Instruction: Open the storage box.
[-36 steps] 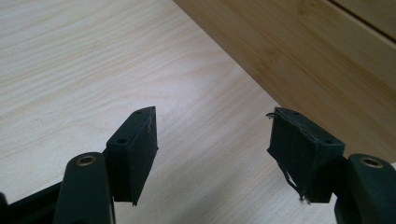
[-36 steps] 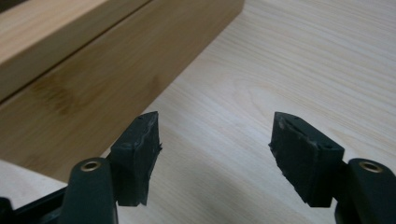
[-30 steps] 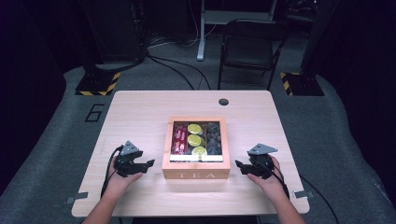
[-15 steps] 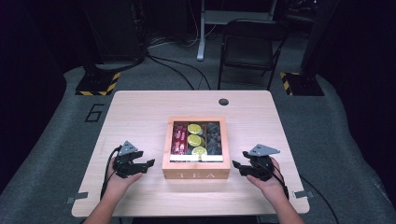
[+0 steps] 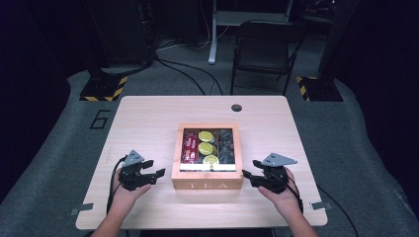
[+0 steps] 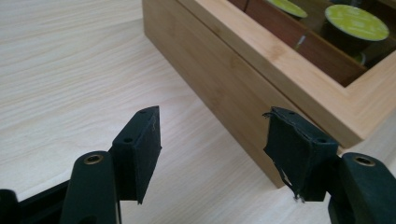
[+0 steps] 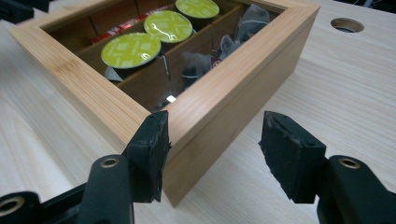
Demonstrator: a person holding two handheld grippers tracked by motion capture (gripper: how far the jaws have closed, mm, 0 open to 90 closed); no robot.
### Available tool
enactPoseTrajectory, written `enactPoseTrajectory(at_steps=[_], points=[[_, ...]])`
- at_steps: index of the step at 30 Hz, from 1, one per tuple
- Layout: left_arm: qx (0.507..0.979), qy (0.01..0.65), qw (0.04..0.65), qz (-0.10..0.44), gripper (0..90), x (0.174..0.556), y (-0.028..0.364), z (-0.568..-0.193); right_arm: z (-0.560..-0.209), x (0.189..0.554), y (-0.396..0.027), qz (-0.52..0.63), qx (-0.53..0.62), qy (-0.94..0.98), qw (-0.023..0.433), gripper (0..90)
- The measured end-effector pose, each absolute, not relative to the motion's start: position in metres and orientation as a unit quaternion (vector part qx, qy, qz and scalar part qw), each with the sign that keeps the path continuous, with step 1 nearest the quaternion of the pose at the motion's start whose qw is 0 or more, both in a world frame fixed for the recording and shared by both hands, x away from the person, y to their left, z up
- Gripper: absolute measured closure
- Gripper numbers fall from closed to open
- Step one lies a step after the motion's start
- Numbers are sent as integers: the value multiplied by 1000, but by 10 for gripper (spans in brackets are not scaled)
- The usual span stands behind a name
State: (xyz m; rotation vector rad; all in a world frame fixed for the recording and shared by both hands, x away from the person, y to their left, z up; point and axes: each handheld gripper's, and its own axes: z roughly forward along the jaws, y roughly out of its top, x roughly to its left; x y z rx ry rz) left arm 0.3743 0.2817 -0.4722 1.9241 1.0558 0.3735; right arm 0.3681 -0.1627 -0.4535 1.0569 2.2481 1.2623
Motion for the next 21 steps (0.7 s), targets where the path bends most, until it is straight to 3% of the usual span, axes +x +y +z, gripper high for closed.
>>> enactPoseTrajectory(at_steps=[21], points=[[797,370,460,130,360,352,259,-464,-458,361,-144,433,338,820,159,392]])
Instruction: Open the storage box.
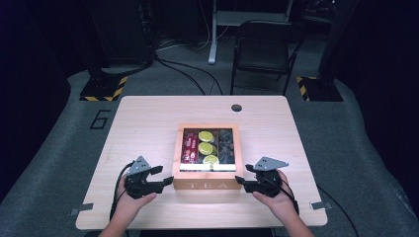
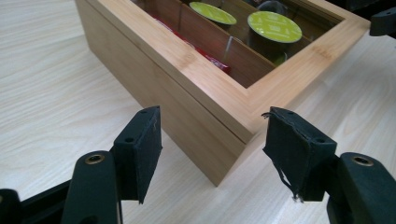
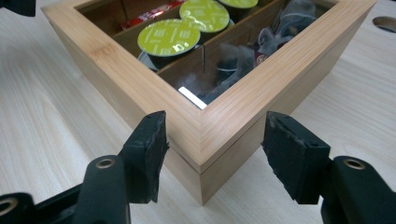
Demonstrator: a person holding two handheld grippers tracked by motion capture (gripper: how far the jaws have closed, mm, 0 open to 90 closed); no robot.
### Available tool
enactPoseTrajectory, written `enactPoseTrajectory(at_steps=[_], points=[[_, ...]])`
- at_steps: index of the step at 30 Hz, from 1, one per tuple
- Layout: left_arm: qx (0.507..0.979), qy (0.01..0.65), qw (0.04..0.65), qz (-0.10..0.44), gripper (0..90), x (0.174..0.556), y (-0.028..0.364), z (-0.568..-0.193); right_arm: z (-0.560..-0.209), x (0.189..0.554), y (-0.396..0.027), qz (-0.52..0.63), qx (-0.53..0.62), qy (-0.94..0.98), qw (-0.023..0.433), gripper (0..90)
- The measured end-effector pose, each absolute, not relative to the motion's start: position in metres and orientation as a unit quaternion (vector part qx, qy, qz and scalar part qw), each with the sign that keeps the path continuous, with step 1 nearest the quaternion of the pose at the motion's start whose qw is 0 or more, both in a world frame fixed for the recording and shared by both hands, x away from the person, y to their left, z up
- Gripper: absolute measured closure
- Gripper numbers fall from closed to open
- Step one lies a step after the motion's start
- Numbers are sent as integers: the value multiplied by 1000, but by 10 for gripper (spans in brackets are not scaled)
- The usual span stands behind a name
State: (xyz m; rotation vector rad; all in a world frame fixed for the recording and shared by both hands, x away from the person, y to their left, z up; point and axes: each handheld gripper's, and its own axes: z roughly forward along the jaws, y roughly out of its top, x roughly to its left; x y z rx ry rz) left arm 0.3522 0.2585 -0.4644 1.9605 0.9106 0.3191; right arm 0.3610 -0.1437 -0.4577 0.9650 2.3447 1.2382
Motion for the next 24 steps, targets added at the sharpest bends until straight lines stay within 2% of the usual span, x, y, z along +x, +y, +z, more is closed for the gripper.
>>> enactPoseTrajectory(at_steps=[13,24], points=[[814,356,440,130,364,352,247,-472,-470,362,-135,401,325,843,152,370],[831,339,418,138,422,354,238,-477,-472,362,-134,400,324,843,154,383]])
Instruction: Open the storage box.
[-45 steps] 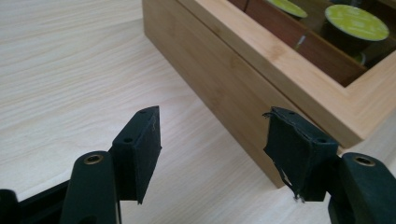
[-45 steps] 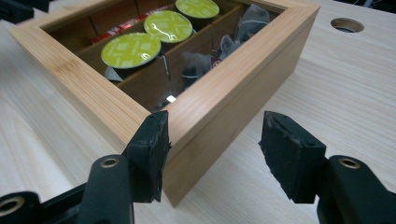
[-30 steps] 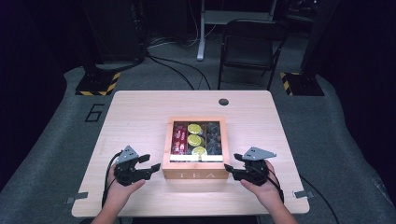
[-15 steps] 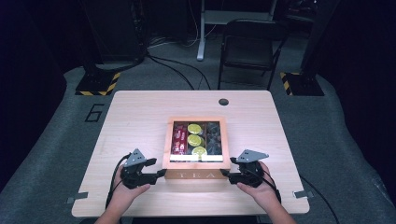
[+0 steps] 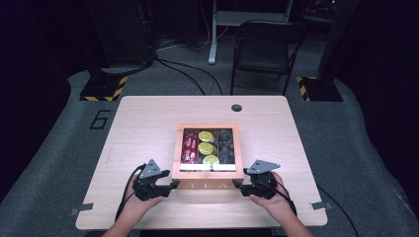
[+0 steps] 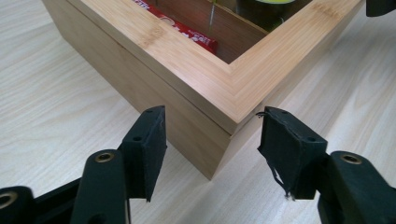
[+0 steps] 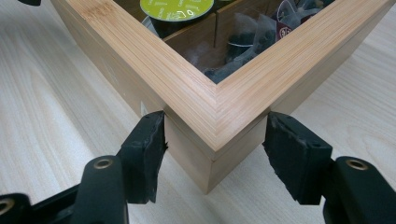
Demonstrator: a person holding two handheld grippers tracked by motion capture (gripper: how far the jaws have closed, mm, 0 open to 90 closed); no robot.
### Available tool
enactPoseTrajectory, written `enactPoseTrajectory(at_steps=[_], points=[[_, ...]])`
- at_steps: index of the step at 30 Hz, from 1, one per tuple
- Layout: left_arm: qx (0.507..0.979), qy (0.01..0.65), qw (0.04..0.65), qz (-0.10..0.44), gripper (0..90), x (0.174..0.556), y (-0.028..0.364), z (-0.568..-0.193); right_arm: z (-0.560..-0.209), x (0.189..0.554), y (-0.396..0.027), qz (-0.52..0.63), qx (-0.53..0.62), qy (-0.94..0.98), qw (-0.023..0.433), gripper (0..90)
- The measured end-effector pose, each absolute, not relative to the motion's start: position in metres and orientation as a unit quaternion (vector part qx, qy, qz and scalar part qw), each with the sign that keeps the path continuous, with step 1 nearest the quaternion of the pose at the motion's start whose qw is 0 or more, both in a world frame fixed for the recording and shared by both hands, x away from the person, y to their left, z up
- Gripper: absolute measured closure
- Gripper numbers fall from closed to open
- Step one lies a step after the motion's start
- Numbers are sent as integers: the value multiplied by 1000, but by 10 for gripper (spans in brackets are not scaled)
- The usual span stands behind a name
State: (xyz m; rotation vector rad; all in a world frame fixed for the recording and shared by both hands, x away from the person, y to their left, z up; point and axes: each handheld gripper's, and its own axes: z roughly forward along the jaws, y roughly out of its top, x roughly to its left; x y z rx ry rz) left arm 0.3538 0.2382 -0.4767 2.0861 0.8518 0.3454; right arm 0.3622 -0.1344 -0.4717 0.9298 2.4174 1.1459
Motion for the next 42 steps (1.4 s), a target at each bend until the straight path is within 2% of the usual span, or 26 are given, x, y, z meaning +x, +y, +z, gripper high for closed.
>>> enactPoseTrajectory(at_steps=[7,27,42], points=[[832,328,420,155,458,351,233,-476,-471,363,-135,400,326,843,150,395],[805,344,454,162,455,353,230,-464,-457,361,-138,428,336,822,165,427],[798,363,455,156,437,357,230,-445,-445,367,-138,443,336,813,174,436]])
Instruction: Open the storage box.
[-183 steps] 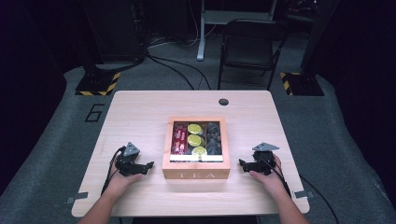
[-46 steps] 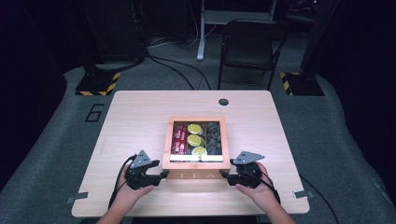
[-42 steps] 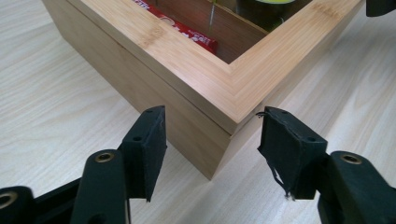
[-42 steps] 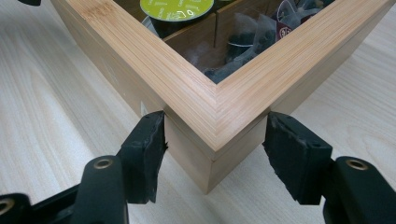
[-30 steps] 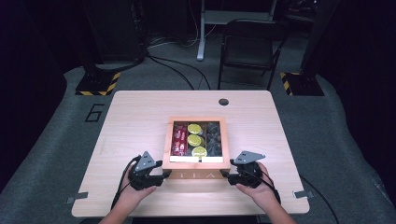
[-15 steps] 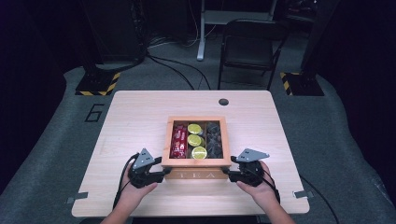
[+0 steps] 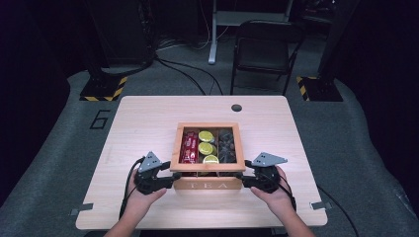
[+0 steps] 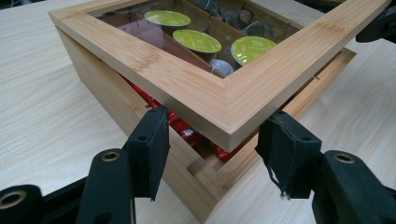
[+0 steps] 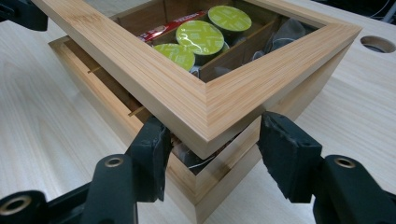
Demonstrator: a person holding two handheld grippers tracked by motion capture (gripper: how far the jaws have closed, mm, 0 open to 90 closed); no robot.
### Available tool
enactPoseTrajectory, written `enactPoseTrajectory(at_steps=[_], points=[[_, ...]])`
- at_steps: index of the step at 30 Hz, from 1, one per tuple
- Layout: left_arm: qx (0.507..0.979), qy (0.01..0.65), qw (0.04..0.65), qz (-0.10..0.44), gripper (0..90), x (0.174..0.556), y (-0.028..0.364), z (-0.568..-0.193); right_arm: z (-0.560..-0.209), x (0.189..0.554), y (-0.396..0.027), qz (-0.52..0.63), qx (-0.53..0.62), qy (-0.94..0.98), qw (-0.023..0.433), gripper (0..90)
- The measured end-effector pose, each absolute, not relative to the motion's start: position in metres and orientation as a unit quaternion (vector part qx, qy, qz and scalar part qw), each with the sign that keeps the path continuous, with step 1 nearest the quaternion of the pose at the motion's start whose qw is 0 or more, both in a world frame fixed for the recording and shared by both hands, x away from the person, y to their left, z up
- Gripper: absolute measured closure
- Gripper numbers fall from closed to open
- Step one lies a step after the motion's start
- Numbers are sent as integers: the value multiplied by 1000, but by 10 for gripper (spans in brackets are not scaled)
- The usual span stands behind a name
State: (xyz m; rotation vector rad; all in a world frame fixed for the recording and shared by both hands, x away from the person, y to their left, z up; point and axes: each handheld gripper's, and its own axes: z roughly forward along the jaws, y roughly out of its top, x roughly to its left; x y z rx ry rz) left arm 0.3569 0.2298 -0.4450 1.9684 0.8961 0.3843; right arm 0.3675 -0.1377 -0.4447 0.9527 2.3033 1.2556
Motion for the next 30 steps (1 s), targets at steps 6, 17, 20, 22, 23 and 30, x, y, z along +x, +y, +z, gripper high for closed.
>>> enactPoseTrajectory(at_steps=[6,17,20,22,23,30], points=[[788,371,467,155,435,360,230,-439,-437,369,-137,442,338,810,183,426],[788,374,459,172,445,370,230,-421,-420,376,-140,460,344,798,181,432],[785,374,461,179,445,371,229,-416,-414,378,-139,464,346,795,181,435],[785,373,460,183,445,372,229,-412,-410,379,-139,464,347,795,182,436],[785,373,460,183,446,373,229,-411,-408,380,-139,463,346,796,182,437],[785,374,460,180,448,377,229,-402,-399,385,-138,461,349,795,182,436]])
